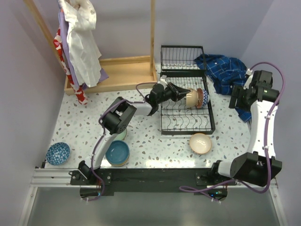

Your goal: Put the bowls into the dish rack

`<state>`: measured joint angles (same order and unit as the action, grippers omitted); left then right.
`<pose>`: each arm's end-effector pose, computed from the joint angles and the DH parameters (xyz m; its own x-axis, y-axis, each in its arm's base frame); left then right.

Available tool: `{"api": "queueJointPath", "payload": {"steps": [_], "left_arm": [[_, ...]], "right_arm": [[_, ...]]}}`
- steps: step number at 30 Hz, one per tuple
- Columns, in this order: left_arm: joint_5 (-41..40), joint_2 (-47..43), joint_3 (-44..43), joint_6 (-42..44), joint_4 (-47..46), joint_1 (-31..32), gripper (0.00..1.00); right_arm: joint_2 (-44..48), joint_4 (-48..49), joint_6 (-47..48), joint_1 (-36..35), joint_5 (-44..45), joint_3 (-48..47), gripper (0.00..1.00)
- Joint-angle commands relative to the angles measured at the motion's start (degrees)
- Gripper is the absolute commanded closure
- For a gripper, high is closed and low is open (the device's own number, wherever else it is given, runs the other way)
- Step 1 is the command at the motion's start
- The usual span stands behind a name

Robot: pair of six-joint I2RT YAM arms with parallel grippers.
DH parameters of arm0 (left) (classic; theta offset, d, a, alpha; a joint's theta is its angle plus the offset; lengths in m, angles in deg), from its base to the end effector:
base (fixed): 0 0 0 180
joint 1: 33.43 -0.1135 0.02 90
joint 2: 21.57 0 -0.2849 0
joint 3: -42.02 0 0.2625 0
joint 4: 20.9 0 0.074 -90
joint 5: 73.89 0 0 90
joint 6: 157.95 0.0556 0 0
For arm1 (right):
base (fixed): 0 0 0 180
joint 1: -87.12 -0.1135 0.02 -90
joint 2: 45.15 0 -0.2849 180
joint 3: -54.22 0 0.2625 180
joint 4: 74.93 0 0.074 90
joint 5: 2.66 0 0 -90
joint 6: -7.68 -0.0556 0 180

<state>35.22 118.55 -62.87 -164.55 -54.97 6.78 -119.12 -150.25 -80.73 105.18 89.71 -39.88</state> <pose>0.4308 -0.3881 0.1422 -0.8525 -0.5084 0.1215 -0.1142 -0.0457 -0.9924 0.2481 -0.0833 0.3713 -0.7895 0.2283 -0.5697 0.3104 0.9493 -0.0498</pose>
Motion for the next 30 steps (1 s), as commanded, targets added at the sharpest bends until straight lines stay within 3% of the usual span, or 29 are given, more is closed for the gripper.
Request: {"api": "queueJointPath", "payload": {"steps": [1,6,9,17,23,26,29,30], "left_arm": [[0.40,-3.00,1.15,1.58,-2.02,1.19,0.89],[0.66,-4.93,1.24,4.91,-0.62,1.19,0.57],[1.27,-6.69,1.76,7.55,1.58,0.84,0.46],[2.86,-15.04,9.40,13.71,8.52,-2.76,0.36],[4.43,-20.84,14.07,24.60,17.56,-5.40,0.29],[6.72,-25.05,15.38,33.82,24.25,-7.07,0.29],[10.06,-31.29,16.80,49.44,28.99,-7.42,0.31],[11.11,-34.61,16.54,58.97,30.31,-7.25,0.31]], "right_arm": [[0.94,1.02,0.35,0.30,-0.44,0.37,0.27],[1.81,1.02,0.26,0.30,-0.79,0.29,0.27],[2.34,0.85,0.26,0.30,-1.05,0.02,0.27],[3.75,0.14,0.61,0.30,-0.44,-0.33,0.26],[5.06,-1.17,1.14,0.22,-0.79,-0.41,0.26],[6.73,-1.88,2.54,0.22,-2.02,-1.82,0.26],[8.58,-2.14,5.96,0.30,-4.56,-2.35,0.25],[10.15,-2.14,6.93,0.22,-5.53,-2.26,0.25]]}}
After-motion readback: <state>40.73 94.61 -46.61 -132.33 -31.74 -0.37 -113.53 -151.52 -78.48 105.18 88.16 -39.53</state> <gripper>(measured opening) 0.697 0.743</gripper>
